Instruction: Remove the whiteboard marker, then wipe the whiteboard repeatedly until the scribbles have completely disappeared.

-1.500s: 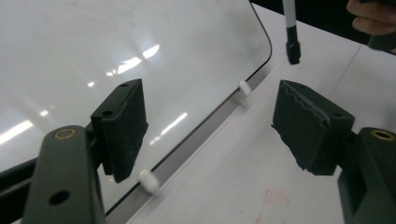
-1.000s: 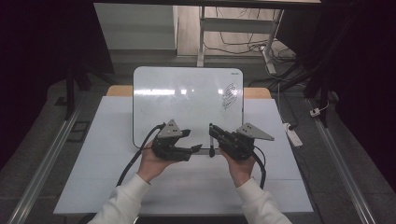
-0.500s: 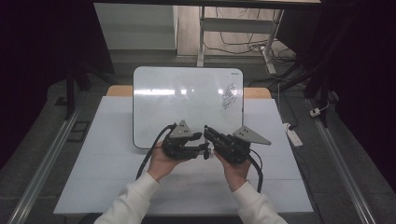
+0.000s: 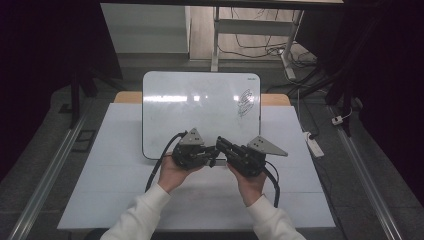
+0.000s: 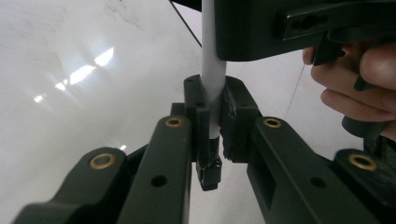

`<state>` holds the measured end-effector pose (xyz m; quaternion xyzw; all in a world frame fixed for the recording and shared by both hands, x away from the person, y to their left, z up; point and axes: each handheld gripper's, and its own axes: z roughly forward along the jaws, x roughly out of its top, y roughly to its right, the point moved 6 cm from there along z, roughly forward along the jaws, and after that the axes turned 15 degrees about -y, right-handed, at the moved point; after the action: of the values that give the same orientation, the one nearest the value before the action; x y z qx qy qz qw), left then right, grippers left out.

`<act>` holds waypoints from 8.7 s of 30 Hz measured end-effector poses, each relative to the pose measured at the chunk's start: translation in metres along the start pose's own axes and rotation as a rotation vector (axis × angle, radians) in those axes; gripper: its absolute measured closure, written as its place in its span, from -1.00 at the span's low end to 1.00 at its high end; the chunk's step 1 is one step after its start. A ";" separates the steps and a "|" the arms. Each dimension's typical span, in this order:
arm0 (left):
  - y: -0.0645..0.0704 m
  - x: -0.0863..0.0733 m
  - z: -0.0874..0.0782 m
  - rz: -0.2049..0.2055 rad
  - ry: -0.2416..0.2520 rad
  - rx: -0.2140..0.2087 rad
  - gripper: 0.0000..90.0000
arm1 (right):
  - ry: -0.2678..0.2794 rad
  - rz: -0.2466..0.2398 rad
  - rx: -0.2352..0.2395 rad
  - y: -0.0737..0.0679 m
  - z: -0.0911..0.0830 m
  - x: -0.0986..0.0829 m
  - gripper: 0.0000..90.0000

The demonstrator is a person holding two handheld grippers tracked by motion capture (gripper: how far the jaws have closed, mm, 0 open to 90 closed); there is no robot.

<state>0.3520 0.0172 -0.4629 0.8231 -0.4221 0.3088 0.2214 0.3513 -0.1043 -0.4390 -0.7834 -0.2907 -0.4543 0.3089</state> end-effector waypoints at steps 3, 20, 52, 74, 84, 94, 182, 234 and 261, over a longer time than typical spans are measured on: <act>-0.001 -0.001 -0.001 0.005 -0.003 -0.006 0.82 | -0.008 -0.014 0.011 0.000 0.000 0.000 0.77; -0.012 -0.014 -0.022 0.044 -0.010 -0.136 0.82 | -0.250 -0.177 0.222 0.037 -0.016 -0.022 0.01; 0.008 -0.009 -0.010 0.164 -0.066 -0.330 0.82 | -0.427 -0.353 0.425 0.006 0.010 -0.048 0.53; -0.002 -0.009 -0.013 0.083 -0.005 -0.218 0.21 | -0.415 -0.317 0.376 0.009 0.013 -0.048 0.72; -0.013 -0.025 -0.038 -0.005 0.060 -0.113 0.02 | -0.338 -0.269 0.302 0.021 0.008 -0.040 0.72; -0.035 -0.107 -0.080 -0.158 0.065 0.093 -0.18 | -0.153 -0.187 0.210 0.048 -0.017 -0.009 0.72; -0.063 -0.191 -0.087 -0.349 0.002 0.287 -0.51 | -0.016 -0.086 -0.181 0.193 0.036 0.092 0.73; -0.063 -0.190 -0.090 -0.348 0.015 0.290 -0.50 | -0.036 -0.049 -0.222 0.201 0.022 0.087 0.73; -0.065 -0.189 -0.087 -0.358 0.013 0.280 -0.50 | -0.131 -0.157 -0.154 0.170 0.037 0.063 0.73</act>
<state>0.2922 0.2124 -0.5397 0.9055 -0.2212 0.3253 0.1591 0.5221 -0.1749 -0.4350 -0.8077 -0.3350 -0.4457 0.1918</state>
